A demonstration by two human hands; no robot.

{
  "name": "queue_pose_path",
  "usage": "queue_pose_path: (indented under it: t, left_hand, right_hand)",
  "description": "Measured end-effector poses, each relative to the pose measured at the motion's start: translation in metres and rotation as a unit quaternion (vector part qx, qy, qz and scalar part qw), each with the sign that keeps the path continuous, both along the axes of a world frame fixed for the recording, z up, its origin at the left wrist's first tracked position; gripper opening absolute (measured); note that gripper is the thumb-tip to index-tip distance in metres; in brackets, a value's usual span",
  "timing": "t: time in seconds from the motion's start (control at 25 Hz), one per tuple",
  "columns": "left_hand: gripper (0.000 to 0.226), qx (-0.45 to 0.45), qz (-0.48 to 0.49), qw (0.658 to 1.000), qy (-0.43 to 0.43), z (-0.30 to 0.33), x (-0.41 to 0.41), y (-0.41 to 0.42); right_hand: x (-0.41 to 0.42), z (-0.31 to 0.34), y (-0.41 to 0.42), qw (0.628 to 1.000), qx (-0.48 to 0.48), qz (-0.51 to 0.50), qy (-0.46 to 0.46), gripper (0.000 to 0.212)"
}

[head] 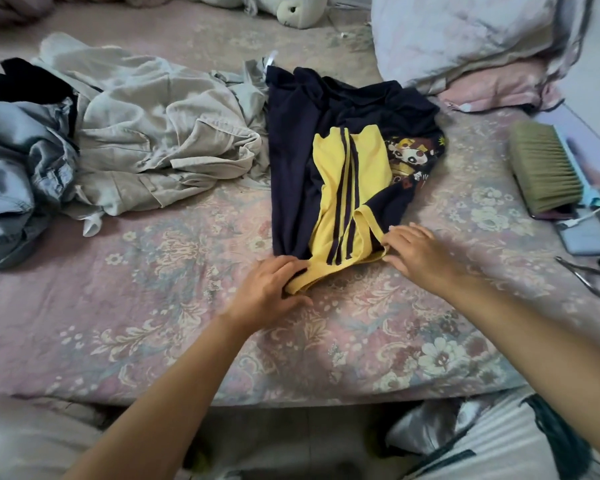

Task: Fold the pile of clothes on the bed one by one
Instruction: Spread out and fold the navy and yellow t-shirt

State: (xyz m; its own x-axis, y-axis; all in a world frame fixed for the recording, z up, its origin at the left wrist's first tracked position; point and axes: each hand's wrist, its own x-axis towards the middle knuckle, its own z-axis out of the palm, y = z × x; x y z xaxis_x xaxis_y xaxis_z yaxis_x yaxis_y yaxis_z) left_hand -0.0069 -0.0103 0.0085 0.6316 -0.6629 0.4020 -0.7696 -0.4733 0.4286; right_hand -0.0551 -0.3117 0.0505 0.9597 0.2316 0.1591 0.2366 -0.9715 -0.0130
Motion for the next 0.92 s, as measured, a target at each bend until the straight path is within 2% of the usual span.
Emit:
queue_pose_path:
  t: [0.08, 0.16, 0.24, 0.32, 0.44, 0.56, 0.64, 0.72, 0.76, 0.84, 0.92]
  left_hand:
    - [0.065, 0.031, -0.021, 0.999, -0.029, -0.004, 0.001, 0.002]
    - [0.061, 0.051, -0.034, 0.997, -0.051, -0.004, 0.003, 0.005]
    - [0.053, 0.071, -0.045, 0.995, -0.058, -0.003, 0.003, 0.009]
    - [0.051, 0.082, -0.047, 0.993, -0.064, -0.005, 0.000, 0.013]
    - [0.060, 0.082, 0.001, 0.996, -0.046, 0.000, -0.010, 0.010]
    - [0.055, 0.059, 0.069, 0.993, -0.078, 0.010, -0.011, -0.011]
    - [0.048, 0.037, 0.069, 0.994, -0.081, 0.016, -0.008, -0.030]
    - [0.048, 0.020, 0.031, 0.999, -0.032, 0.023, -0.003, -0.052]
    - [0.050, 0.031, 0.014, 0.999, 0.012, 0.028, -0.002, -0.062]
    - [0.052, 0.107, 0.004, 0.989, 0.098, 0.035, -0.001, -0.080]
    - [0.059, 0.217, 0.013, 0.971, 0.103, 0.038, 0.003, -0.092]
  right_hand:
    - [0.015, 0.012, 0.002, 0.999, -0.022, -0.020, 0.030, 0.063]
    - [0.036, 0.025, 0.005, 0.992, -0.068, -0.028, 0.102, 0.076]
    - [0.055, 0.034, 0.013, 0.977, -0.068, -0.041, 0.198, 0.070]
    - [0.065, 0.036, 0.017, 0.967, -0.040, -0.078, 0.238, 0.053]
    - [0.051, 0.028, 0.007, 0.981, 0.004, -0.114, 0.155, 0.026]
    - [0.011, 0.018, -0.008, 0.976, 0.144, -0.159, 0.039, 0.017]
    - [-0.015, 0.015, -0.014, 0.964, 0.197, -0.180, -0.007, 0.013]
    - [-0.036, 0.014, -0.023, 0.959, 0.206, -0.193, -0.027, 0.011]
    - [-0.043, 0.013, -0.027, 0.956, 0.210, -0.203, -0.033, 0.011]
    - [-0.048, 0.013, -0.033, 0.940, 0.242, -0.236, -0.043, 0.012]
    - [-0.045, 0.013, -0.033, 0.910, 0.306, -0.274, -0.063, 0.014]
